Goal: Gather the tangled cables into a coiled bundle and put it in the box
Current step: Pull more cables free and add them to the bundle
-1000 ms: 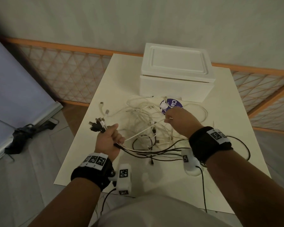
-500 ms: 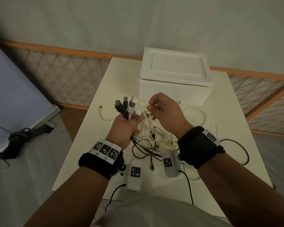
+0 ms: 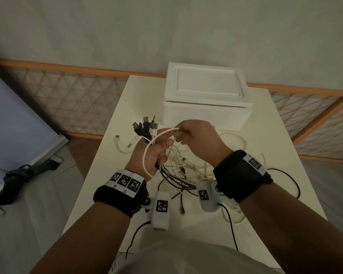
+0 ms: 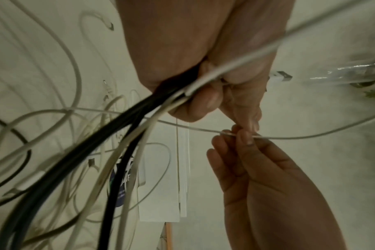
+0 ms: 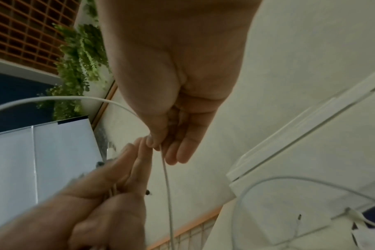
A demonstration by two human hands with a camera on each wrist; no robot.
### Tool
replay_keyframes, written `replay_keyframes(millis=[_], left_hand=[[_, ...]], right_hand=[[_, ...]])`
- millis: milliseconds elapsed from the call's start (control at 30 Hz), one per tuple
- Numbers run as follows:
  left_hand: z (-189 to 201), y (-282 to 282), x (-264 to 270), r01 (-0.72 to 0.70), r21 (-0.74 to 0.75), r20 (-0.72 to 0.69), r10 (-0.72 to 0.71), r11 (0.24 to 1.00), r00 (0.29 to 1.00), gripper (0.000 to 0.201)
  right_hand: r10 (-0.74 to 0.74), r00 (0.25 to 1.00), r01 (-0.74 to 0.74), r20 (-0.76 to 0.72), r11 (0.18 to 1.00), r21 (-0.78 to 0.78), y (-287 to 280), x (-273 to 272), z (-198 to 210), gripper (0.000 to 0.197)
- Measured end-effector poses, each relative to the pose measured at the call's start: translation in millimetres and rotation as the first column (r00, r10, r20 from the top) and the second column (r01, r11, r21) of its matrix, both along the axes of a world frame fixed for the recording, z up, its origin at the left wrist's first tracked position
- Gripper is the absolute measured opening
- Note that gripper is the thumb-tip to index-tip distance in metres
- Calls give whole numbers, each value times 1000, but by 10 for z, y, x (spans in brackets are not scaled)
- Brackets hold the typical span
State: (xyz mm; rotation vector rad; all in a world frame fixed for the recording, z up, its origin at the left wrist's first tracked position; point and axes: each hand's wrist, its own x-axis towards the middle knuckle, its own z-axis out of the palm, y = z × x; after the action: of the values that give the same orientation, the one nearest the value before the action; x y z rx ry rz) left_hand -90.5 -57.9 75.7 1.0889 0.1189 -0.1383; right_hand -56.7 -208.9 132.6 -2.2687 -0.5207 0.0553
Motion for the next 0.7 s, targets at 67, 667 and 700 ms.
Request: replay_keyframes(millis=[67,667,700], left_hand=[[49,-31,32,-24,62,21,22,998,1000,25],[-124,-169,83,-122,108,-209,142,987,968,4],[-111,-171,91,-140,60,-221,150,988,964,9]], right_hand=[[-39,999,40,-11,998,51,-32,5,-29,11],[258,754,33,-604,904,427,-72,84,-437,20],[291,729,20,-620,896,444,-83,109,-460,20]])
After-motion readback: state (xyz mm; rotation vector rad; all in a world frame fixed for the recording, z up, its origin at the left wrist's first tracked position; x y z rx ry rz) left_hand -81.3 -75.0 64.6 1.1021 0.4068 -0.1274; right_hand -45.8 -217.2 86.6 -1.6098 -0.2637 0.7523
